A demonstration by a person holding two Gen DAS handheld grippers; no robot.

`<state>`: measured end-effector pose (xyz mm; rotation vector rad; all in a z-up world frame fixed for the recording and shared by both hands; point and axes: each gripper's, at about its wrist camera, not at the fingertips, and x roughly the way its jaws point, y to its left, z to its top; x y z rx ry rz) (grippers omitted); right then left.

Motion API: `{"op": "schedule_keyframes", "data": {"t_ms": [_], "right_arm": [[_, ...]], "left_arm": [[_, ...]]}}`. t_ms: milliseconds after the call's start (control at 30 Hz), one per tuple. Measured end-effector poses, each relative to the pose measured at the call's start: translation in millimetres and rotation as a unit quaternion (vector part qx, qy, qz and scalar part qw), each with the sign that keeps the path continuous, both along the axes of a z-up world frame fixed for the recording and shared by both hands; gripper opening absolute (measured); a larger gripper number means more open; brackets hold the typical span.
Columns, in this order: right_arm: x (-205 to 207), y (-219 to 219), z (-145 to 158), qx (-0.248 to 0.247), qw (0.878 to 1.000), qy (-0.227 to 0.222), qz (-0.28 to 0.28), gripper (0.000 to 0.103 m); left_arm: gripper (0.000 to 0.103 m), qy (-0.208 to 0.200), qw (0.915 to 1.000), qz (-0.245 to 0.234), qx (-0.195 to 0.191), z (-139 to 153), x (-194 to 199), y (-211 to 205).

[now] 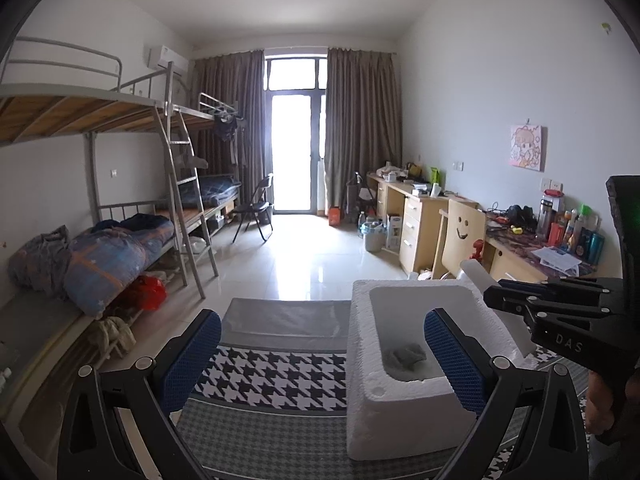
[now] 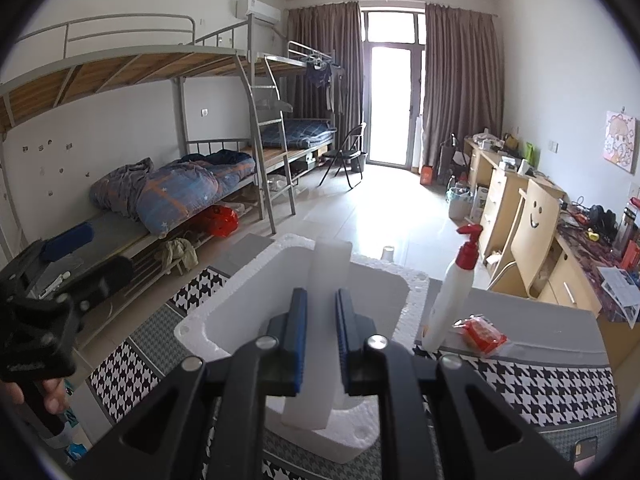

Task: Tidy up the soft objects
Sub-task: 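Lower the white foam stick into the box and open the right tool, then move both open tools back from the box toward the table items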

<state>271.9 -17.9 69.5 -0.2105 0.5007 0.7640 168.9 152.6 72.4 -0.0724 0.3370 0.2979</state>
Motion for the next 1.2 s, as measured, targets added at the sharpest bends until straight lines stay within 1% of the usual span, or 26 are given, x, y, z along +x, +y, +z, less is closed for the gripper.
{"op": "schedule_keyframes", "data": {"t_ms": [433, 467, 500, 533, 567, 600, 633, 667, 700, 833, 1200], "right_arm": [[13, 11, -10, -0.011, 1.000, 0.016, 0.006, 0.017], [14, 12, -10, -0.012, 1.000, 0.017, 0.006, 0.019], [14, 13, -11, -0.013, 1.000, 0.016, 0.007, 0.025], [14, 14, -11, -0.016, 1.000, 0.014, 0.007, 0.026], [15, 17, -12, -0.020, 1.000, 0.012, 0.009, 0.029], [14, 19, -13, -0.025, 1.000, 0.009, 0.012, 0.041], [13, 20, -14, -0.028, 1.000, 0.005, 0.012, 0.049], [11, 20, -14, -0.027, 1.000, 0.000, 0.011, 0.067], [9, 19, -14, -0.024, 1.000, -0.005, 0.012, 0.076], [3, 19, -12, -0.020, 1.000, -0.011, 0.021, 0.078], [-2, 10, -6, -0.010, 1.000, -0.016, 0.019, 0.078]], "left_arm": [[0.102, -0.001, 0.9999, 0.011, -0.010, -7, -6, 13], [0.102, -0.001, 0.9999, 0.012, -0.011, -7, -6, 14], [0.102, 0.000, 0.9999, 0.012, -0.012, -9, -7, 16], [0.102, 0.000, 0.9998, 0.012, -0.012, -9, -6, 16], [0.102, -0.001, 0.9998, 0.013, -0.013, -9, -6, 17], [0.102, -0.002, 0.9998, 0.013, -0.015, -10, -8, 18], [0.102, -0.003, 0.9998, 0.014, -0.016, -11, -8, 19], [0.102, -0.003, 0.9998, 0.014, -0.017, -11, -9, 20], [0.102, -0.003, 0.9997, 0.014, -0.017, -11, -9, 20], [0.102, -0.004, 0.9997, 0.015, -0.017, -11, -9, 21], [0.102, -0.010, 0.9998, 0.011, -0.015, -7, -14, 17]]}}
